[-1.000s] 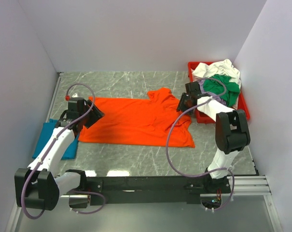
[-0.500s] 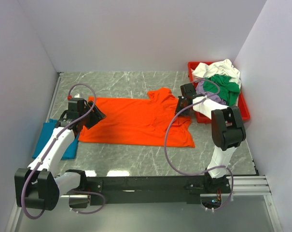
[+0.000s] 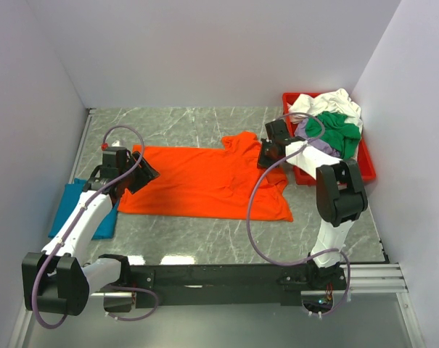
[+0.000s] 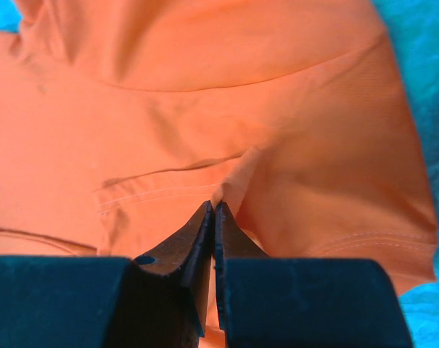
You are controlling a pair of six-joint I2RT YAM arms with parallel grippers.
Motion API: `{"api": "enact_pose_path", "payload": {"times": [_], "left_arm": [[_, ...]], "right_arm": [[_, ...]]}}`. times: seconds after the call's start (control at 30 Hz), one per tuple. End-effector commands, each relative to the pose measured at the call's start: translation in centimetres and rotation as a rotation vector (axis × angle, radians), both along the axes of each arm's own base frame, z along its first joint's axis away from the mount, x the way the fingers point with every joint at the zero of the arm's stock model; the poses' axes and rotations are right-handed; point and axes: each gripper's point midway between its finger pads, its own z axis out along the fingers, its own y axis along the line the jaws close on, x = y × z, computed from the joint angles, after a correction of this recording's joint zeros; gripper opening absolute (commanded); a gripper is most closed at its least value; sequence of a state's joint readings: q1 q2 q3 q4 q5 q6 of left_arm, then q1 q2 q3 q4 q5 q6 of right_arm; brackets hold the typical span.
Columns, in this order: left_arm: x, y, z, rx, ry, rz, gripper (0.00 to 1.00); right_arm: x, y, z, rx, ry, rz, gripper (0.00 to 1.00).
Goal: Fold and stack the t-shirts
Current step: Fold the tshirt
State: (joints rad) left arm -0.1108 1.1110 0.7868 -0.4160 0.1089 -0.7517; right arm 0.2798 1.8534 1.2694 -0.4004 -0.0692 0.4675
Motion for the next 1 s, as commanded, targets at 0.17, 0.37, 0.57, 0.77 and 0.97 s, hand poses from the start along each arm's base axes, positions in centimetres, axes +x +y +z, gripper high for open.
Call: {"api": "enact_pose_path", "payload": {"times": [0.17,0.37,0.57,0.77,0.97], "left_arm": [[0.4,-0.2,0.9,0.002,-0.041,-0.017,0.63],[0.1,-0.1,0.5,0.009,-0.030,-0.018,0.63],[-0.5,0.2,0.6,0.028,-0.033,-0.023,0.63],[-0.8,0.6,1.1,0.052,-0.046,-0.025,0.64],[-0.8,0.5,1.5,0.052,-0.058,-0.034,0.64]], "right_arm": [[1.2,1.3,1.8,0.013,-0.065,0.063,0.10],[1.0,0.8,1.6,-0.046,-0.055,0.052,0.15],[1.3,-0.6,2.7,-0.121,-0.077,-0.014,0.45],[0.3,2.3,5.5,-0.226,-0.147,0.012,0.46],[-1.1,5.9,3.4,-0.232,-0.116,0.087,0.45]]}}
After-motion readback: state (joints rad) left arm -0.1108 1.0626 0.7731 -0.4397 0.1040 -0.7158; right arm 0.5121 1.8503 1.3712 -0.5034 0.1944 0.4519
